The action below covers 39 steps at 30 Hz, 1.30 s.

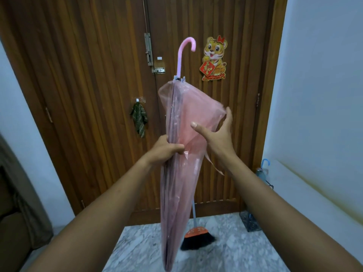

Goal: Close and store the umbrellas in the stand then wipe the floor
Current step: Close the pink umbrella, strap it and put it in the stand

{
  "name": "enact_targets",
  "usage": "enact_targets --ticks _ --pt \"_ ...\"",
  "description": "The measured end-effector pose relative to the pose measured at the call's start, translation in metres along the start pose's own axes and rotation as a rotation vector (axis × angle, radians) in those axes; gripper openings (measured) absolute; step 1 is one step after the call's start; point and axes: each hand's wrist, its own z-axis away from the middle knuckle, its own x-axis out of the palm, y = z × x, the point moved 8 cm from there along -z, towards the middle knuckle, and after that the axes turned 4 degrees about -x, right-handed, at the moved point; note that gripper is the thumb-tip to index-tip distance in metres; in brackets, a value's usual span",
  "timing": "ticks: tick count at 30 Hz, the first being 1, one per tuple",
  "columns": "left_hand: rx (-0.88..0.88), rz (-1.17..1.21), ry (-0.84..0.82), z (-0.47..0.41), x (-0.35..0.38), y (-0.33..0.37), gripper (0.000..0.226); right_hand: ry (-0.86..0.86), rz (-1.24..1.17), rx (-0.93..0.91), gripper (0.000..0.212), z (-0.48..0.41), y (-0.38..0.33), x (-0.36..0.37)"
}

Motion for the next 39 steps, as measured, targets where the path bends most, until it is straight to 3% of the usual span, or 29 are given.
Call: enact_targets --ticks 3,6,9,11,14,17,18,23,27,33,37,39 --pt "-0.048 0.036 -0.139 0.005 0.011 -0.003 0.040 -0.210 -0.289 0.165 0.111 -0.003 0.010 0.018" --pt "-0.070 0.020 -0.198 0.010 0.022 0.001 0.044 -0.345 -0.179 0.212 0.053 -0.004 0.004 0.030" --pt "-0.044 -0.067 -0.110 0.007 0.015 -0.001 0.046 -0.251 -0.031 0.165 0.025 -0.011 -0.003 0.031" --pt "0.012 -0.078 0.009 0.007 0.007 -0.005 0.069 -0.143 0.015 0.160 0.016 -0.017 -0.004 0.029" --pt "0.096 -0.060 0.101 0.020 0.016 -0.007 0.092 -0.044 0.072 0.209 0.016 -0.017 -0.001 0.032" --pt "0.115 -0.010 0.003 0.021 0.040 -0.011 0.134 -0.029 0.206 0.188 0.033 -0.005 -0.011 0.044" --pt "0.093 -0.009 -0.020 0.019 0.042 -0.014 0.136 -0.073 0.233 0.177 0.037 0.001 -0.016 0.051" --pt "0.063 0.157 0.122 0.022 0.014 -0.022 0.048 -0.504 0.109 0.213 0.027 0.017 -0.038 0.078" --pt "0.021 0.239 -0.122 0.028 0.014 -0.026 0.054 -0.739 0.045 0.298 0.030 0.015 -0.030 0.073" --pt "-0.055 0.427 -0.316 0.049 0.018 -0.019 0.048 -0.800 0.091 0.383 0.025 0.016 -0.019 0.053" --pt "-0.092 0.396 -0.331 0.051 0.019 -0.021 0.078 -0.822 0.012 0.434 0.032 0.021 -0.017 0.053" --pt "-0.107 0.404 -0.295 0.052 0.019 -0.022 0.080 -0.818 -0.092 0.454 0.032 0.023 -0.015 0.054"
